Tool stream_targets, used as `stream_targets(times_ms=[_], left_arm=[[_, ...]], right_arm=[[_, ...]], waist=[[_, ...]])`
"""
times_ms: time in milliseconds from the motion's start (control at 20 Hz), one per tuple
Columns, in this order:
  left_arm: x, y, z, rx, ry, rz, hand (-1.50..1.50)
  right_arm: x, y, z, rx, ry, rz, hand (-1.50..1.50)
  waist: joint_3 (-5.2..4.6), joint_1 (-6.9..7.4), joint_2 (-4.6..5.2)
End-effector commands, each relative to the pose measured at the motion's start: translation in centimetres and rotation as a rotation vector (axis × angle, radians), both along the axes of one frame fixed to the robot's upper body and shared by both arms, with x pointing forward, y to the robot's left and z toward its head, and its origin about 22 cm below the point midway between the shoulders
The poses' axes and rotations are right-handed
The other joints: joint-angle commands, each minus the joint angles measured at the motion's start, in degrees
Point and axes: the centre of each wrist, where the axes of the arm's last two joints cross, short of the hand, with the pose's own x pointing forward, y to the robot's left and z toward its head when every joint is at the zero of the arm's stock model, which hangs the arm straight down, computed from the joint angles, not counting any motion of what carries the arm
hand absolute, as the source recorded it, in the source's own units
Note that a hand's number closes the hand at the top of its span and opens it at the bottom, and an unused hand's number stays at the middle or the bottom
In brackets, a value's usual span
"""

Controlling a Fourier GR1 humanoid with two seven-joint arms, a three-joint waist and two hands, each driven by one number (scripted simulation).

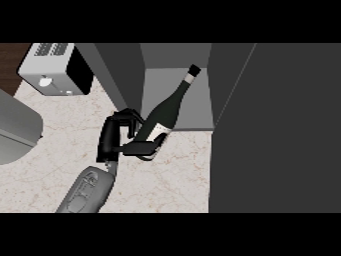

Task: Pick up the wine, place it into the cabinet and close the cabinet

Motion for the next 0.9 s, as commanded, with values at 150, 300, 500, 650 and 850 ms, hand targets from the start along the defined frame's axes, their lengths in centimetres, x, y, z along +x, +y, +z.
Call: stream_targets(times_ms=[150,300,500,650,850], left_arm=[[2.7,-4.9,3.2,-0.057,0.001,-0.073,1.50],[3.4,-5.5,3.7,-0.037,0.033,-0.040,1.50],[3.2,-6.0,3.1,0.021,0.052,-0.012,1.50],[3.7,-4.8,2.4,0.107,0.067,0.023,1.50],[4.1,-5.6,2.1,0.150,0.087,0.056,1.50]], right_arm=[[-1.2,-0.5,1.6,0.062,-0.041,0.040,-1.50],[-1.0,-0.7,1.5,0.044,-0.043,0.067,-1.50],[-1.1,-0.2,0.9,0.054,-0.017,0.062,-1.50],[-1.3,-0.3,1.5,0.069,-0.047,0.055,-1.50],[-1.1,0.0,1.1,0.072,-0.054,0.087,-1.50]], waist=[[-0.19,-1.92,0.56],[-0.16,-2.23,0.65],[-0.15,-3.05,0.68],[-0.14,-3.01,0.73],[-0.15,-4.23,0.99]])
